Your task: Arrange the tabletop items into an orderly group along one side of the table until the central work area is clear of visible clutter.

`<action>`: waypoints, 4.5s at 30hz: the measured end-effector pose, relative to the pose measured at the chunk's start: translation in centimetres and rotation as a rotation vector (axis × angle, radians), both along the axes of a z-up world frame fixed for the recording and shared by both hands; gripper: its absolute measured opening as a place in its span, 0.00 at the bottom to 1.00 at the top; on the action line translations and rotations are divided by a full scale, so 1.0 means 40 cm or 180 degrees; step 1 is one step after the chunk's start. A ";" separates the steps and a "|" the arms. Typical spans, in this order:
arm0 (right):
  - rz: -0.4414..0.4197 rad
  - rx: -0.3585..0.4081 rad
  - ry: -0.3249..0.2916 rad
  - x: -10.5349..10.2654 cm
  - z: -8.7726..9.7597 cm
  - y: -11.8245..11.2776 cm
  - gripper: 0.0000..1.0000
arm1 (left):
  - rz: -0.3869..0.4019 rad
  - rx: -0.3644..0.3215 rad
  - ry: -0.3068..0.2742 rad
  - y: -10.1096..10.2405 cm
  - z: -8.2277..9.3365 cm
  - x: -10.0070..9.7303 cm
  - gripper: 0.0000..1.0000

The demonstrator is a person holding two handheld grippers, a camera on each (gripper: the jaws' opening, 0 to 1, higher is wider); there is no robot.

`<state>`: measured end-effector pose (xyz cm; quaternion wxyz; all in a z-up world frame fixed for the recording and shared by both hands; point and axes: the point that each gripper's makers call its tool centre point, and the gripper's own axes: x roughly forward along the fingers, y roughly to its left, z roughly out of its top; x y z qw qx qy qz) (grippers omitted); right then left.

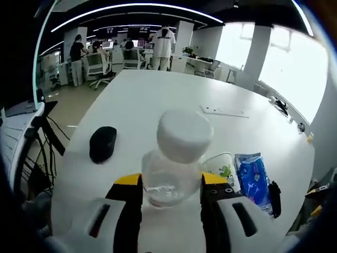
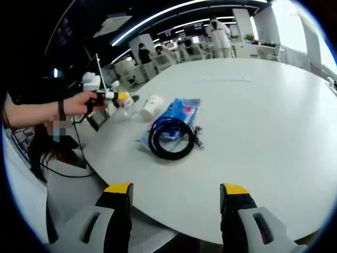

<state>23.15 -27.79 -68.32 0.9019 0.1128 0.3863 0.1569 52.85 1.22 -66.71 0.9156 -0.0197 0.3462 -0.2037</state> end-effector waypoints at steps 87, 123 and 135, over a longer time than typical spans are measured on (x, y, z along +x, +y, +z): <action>0.0085 0.0056 -0.0006 0.007 -0.013 0.014 0.68 | -0.0519 -0.0155 0.0347 -0.119 -0.102 -0.296 0.46; 0.0044 0.0077 0.0021 -0.002 -0.022 0.007 0.68 | -0.0508 -0.0256 0.0372 -0.167 -0.097 -0.280 0.45; 0.0023 0.0080 0.0033 -0.009 -0.028 0.007 0.68 | -0.0481 -0.0263 0.0378 -0.153 -0.097 -0.282 0.45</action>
